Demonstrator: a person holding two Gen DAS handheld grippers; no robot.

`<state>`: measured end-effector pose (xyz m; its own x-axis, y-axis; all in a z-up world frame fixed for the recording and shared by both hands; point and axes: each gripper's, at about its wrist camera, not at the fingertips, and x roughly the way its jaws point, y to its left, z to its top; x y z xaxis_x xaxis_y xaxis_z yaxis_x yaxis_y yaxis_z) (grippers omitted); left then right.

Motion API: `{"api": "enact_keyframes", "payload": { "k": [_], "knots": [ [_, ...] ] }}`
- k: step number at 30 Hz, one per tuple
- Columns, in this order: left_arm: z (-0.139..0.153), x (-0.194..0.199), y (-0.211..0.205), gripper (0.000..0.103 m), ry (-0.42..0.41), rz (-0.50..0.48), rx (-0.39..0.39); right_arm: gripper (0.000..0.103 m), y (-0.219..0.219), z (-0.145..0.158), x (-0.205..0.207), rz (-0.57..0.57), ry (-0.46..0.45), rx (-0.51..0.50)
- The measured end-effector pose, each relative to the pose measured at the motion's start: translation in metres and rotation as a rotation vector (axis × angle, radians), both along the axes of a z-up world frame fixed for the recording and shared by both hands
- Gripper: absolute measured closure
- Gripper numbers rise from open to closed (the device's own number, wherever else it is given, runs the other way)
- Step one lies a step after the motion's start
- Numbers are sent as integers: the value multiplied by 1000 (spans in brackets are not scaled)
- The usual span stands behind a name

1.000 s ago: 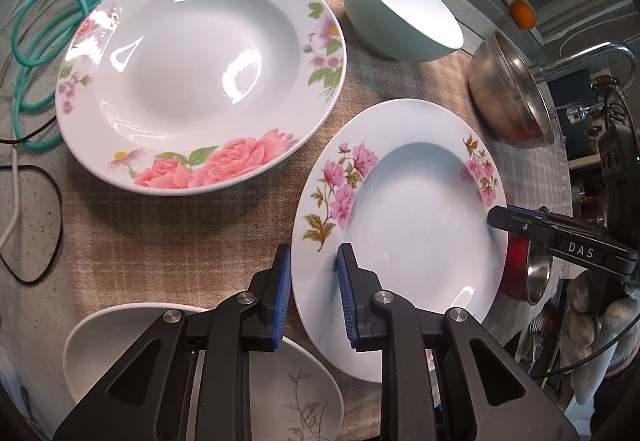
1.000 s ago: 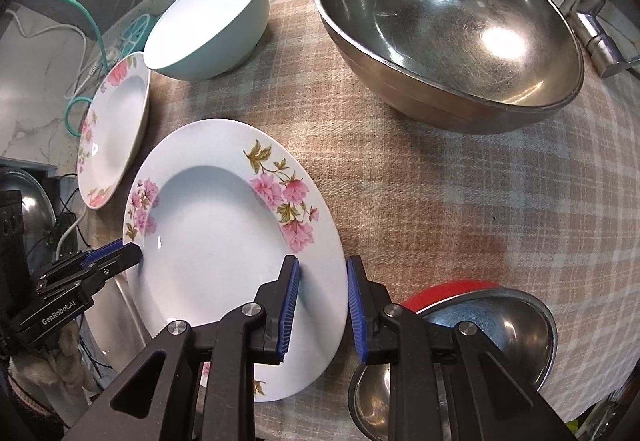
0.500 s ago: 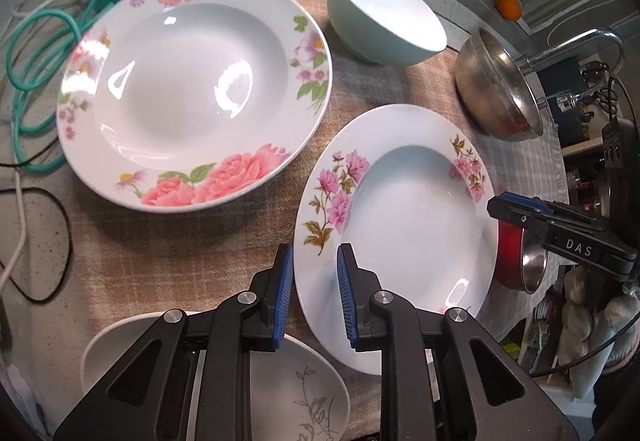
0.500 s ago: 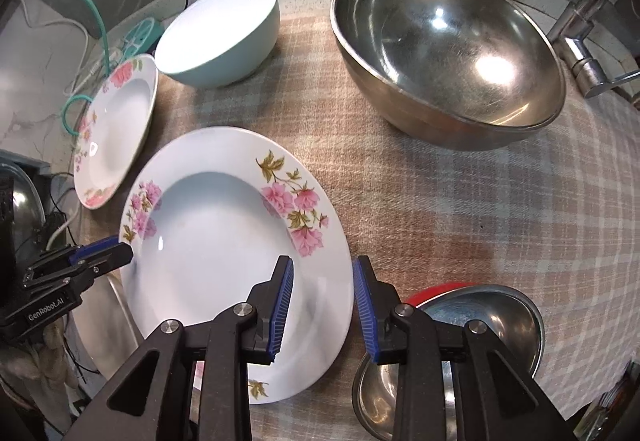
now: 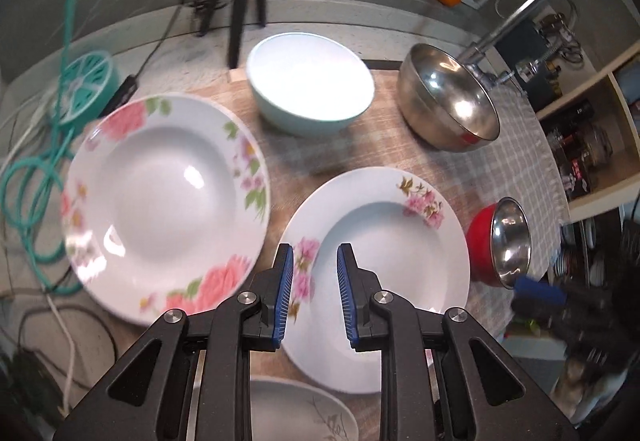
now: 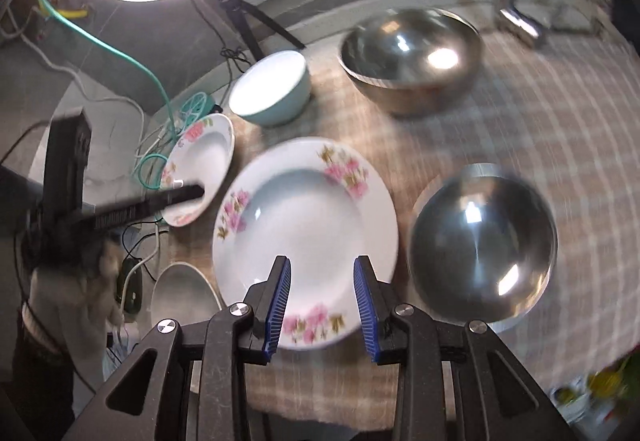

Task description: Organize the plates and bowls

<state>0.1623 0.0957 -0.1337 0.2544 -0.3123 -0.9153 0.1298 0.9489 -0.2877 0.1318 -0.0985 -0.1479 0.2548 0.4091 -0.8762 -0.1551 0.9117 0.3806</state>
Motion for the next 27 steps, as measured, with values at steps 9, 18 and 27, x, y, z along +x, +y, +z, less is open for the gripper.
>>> {"api": "enact_keyframes", "payload": {
  "k": [9,18,27],
  "knots": [
    [-17,44,-19,83,37,-98,5,73,-23,-40,-52,-141,61,47],
    [-29,62,-28,83,80,-160,26,73,-22,-58,-51,-209,98,88],
    [-38,63,-34,83,99,-187,26,73,-16,-70,-50,-237,121,127]
  ]
}}
